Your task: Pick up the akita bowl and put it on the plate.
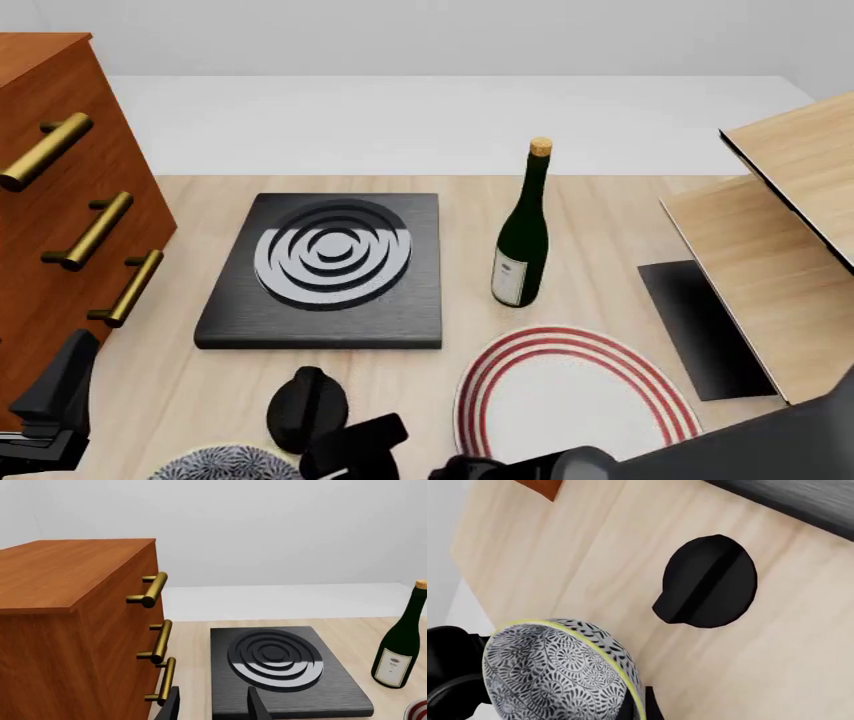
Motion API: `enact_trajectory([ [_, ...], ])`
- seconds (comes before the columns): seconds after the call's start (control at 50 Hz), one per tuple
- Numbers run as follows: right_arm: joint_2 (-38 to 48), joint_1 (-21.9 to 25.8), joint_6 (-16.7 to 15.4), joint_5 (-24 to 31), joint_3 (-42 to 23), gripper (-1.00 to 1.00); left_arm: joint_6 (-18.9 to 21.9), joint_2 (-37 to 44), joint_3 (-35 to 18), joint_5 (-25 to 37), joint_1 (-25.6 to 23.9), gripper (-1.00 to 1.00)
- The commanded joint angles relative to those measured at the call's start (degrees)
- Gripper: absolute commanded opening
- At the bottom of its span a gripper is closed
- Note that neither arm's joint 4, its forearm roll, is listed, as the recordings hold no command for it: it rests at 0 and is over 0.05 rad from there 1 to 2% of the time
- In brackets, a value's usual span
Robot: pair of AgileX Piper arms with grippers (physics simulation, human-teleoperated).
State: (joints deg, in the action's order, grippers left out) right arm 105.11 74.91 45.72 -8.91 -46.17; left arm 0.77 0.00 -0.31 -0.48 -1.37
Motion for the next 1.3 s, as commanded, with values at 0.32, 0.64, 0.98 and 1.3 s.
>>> enact_trajectory([
  [0.32,-12.7,-8.1,-7.9,12.1,-3.3,-1.0,-0.1,0.1,-0.1,0.1,0.0,1.0],
  [0.64,-21.3,-12.2,-12.2,22.0,-7.0,-1.0,-0.2,0.1,0.0,0.2,0.0,1.0],
  [0.98,-29.7,-17.4,-14.2,30.2,-5.8,-1.0,-0.2,0.1,0.1,0.2,0.0,1.0],
  [1.3,-36.0,-21.1,-15.9,36.2,-5.6,-1.0,-0.2,0.1,0.1,0.1,0.0,1.0],
])
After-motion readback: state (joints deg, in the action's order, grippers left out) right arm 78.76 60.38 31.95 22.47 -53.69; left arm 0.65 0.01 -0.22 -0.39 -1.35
